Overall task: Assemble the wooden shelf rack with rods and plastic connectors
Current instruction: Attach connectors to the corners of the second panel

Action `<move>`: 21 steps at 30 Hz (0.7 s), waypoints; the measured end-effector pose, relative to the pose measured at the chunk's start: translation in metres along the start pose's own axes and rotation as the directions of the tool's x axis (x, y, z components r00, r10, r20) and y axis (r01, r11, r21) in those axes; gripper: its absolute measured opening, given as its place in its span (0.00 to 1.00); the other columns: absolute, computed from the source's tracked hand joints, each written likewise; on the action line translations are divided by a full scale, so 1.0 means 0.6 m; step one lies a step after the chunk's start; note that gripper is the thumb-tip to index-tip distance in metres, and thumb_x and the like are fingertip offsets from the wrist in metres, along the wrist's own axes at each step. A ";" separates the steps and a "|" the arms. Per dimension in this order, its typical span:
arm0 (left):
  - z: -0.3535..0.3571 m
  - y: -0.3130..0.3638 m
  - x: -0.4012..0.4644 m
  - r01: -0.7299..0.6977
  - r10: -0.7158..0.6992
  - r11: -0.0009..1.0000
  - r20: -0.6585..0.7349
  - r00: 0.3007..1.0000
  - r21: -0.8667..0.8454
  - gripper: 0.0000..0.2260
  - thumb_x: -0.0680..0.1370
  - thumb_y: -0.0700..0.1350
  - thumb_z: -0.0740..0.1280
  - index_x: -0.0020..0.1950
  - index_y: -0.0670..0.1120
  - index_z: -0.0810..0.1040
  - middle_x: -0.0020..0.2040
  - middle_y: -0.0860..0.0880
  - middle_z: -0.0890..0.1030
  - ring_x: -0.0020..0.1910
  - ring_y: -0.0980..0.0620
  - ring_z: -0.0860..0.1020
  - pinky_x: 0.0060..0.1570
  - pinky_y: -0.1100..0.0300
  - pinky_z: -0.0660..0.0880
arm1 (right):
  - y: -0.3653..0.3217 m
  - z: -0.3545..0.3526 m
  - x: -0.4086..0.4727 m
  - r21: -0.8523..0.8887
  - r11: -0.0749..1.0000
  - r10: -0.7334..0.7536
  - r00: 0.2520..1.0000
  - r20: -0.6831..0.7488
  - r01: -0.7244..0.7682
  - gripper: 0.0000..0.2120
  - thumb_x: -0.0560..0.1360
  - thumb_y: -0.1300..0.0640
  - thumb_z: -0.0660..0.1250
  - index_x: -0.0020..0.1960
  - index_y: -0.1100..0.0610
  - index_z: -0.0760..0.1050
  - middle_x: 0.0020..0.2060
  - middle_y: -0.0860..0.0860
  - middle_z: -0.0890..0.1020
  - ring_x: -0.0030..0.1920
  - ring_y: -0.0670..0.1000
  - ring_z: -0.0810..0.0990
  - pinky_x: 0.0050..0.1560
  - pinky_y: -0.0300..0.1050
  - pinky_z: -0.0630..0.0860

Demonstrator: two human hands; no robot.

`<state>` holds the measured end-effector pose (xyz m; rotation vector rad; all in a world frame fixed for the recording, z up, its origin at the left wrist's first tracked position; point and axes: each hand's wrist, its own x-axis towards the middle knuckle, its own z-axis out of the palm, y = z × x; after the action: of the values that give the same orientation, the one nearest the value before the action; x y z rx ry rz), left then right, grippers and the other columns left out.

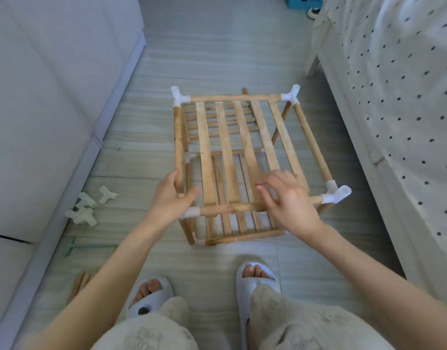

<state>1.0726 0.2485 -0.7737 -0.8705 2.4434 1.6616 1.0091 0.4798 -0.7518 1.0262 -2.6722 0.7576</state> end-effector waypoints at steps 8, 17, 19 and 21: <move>0.006 -0.003 0.009 0.360 -0.274 0.778 0.237 0.932 -0.515 0.18 0.78 0.43 0.64 0.66 0.41 0.68 0.55 0.41 0.80 0.44 0.49 0.80 0.33 0.60 0.79 | 0.122 -0.081 -0.043 0.173 0.666 0.744 0.663 -0.086 -0.725 0.19 0.78 0.56 0.61 0.66 0.63 0.68 0.63 0.59 0.72 0.64 0.58 0.69 0.63 0.48 0.65; -0.034 -0.015 0.077 0.526 -0.178 0.644 0.560 0.809 -0.555 0.26 0.74 0.55 0.62 0.68 0.42 0.69 0.59 0.37 0.79 0.56 0.41 0.80 0.48 0.48 0.80 | 0.211 -0.066 0.015 0.369 0.065 0.566 0.339 0.752 -0.927 0.35 0.77 0.34 0.46 0.63 0.63 0.67 0.53 0.61 0.81 0.49 0.59 0.83 0.46 0.50 0.77; -0.044 -0.029 0.089 0.565 -0.121 0.602 0.635 0.763 -0.565 0.27 0.76 0.57 0.58 0.69 0.41 0.68 0.64 0.37 0.75 0.61 0.40 0.76 0.54 0.45 0.77 | 0.212 -0.044 0.015 0.353 -0.035 0.447 0.301 0.842 -0.935 0.37 0.74 0.32 0.50 0.62 0.64 0.70 0.53 0.61 0.82 0.52 0.60 0.82 0.46 0.52 0.78; -0.049 -0.037 0.097 0.580 -0.078 0.582 0.671 0.738 -0.570 0.29 0.75 0.58 0.60 0.69 0.40 0.68 0.66 0.37 0.74 0.62 0.39 0.75 0.53 0.43 0.76 | 0.206 -0.020 0.013 0.433 -0.220 0.352 0.343 0.871 -0.874 0.38 0.74 0.32 0.52 0.63 0.66 0.72 0.56 0.63 0.80 0.56 0.62 0.80 0.51 0.55 0.78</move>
<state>1.0422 0.1930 -0.8004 -0.6532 1.0185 2.3279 0.9205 0.5599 -0.7877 -0.7720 -2.7455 3.0190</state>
